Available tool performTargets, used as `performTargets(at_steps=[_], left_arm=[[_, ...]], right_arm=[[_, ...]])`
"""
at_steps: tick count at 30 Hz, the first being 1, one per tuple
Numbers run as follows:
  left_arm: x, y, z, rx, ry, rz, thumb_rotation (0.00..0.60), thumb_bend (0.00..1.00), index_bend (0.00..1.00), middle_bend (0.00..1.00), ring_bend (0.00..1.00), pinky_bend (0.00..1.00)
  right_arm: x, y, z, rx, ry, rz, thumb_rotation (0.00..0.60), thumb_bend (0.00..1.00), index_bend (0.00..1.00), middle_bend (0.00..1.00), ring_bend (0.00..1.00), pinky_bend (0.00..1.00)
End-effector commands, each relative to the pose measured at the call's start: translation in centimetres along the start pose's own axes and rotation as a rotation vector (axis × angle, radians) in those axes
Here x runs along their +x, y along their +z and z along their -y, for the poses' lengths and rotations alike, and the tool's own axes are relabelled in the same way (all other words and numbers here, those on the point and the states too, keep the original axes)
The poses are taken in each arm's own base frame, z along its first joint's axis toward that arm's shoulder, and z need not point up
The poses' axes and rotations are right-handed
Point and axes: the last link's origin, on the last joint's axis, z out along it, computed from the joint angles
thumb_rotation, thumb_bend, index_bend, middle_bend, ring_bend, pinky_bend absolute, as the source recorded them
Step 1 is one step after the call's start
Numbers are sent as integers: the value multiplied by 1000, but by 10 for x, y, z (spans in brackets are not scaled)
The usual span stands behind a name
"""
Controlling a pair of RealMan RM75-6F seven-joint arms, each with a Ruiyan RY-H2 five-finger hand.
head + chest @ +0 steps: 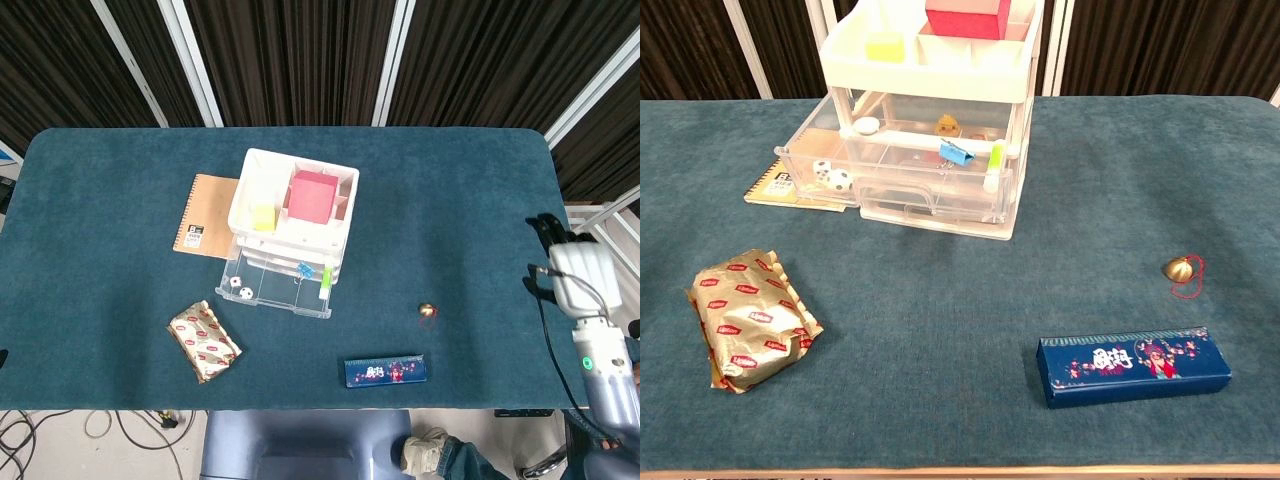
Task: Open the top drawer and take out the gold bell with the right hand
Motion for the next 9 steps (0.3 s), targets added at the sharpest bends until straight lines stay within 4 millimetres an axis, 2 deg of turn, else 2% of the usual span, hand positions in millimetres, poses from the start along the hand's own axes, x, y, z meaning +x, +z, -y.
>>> performTargets(at_steps=[1, 6, 9], left_arm=[[2, 0, -1, -9, -8, -13, 600, 265, 121, 0, 16, 18], [4, -2, -4, -36, -16, -23, 600, 265, 120, 0, 8, 18], [5, -3, -5, -47, -17, -22, 600, 265, 120, 0, 2, 18]], right_arm=[[-16, -30, -5, -15, 34, 14, 600, 232, 196, 175, 405, 376], [-37, -66, -9, -23, 45, 37, 600, 211, 164, 126, 333, 323], [-44, -78, -9, -17, 39, 45, 600, 203, 159, 123, 329, 306]])
